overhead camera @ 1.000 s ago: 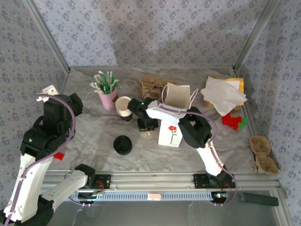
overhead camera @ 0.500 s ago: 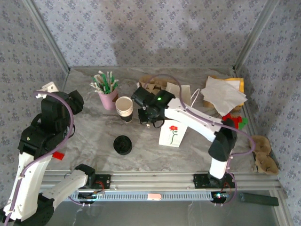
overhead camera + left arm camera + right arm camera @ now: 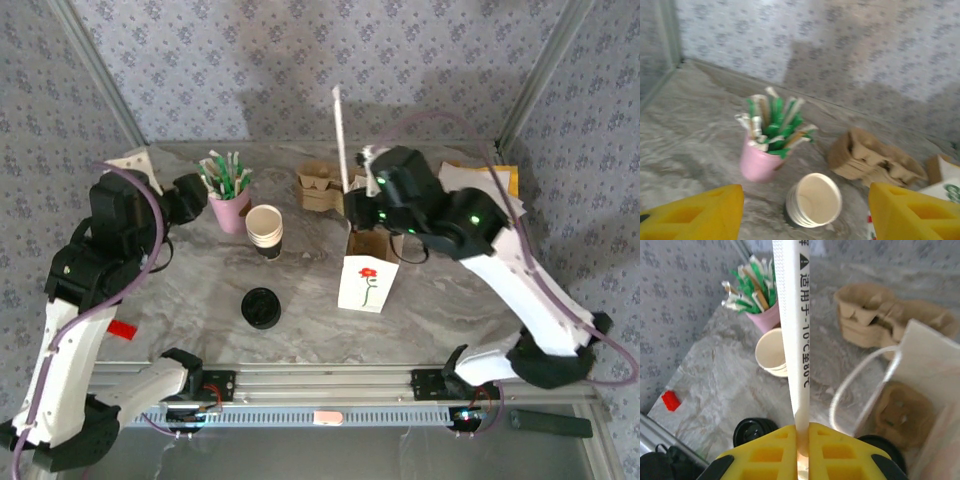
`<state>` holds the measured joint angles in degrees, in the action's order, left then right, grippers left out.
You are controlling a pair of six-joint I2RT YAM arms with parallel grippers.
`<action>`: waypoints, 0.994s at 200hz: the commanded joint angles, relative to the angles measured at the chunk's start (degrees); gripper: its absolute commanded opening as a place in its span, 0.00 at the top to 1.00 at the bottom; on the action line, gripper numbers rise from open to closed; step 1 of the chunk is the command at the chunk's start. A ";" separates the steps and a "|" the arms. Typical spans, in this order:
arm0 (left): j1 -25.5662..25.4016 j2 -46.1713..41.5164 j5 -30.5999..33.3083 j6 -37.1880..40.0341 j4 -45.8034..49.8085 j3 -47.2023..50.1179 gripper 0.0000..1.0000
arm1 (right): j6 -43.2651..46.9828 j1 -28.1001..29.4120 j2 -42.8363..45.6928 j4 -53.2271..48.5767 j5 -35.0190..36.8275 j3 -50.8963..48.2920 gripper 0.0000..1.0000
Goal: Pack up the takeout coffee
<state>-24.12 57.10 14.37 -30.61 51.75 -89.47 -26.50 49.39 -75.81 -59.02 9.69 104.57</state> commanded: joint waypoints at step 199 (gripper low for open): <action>-3.47 6.44 -5.79 4.28 -5.53 -2.64 0.32 | 0.31 -12.82 -0.02 20.15 -1.26 -24.41 0.82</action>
<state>-27.14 64.29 7.09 -27.81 47.75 -92.40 -24.99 36.99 -75.16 -39.97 8.97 80.66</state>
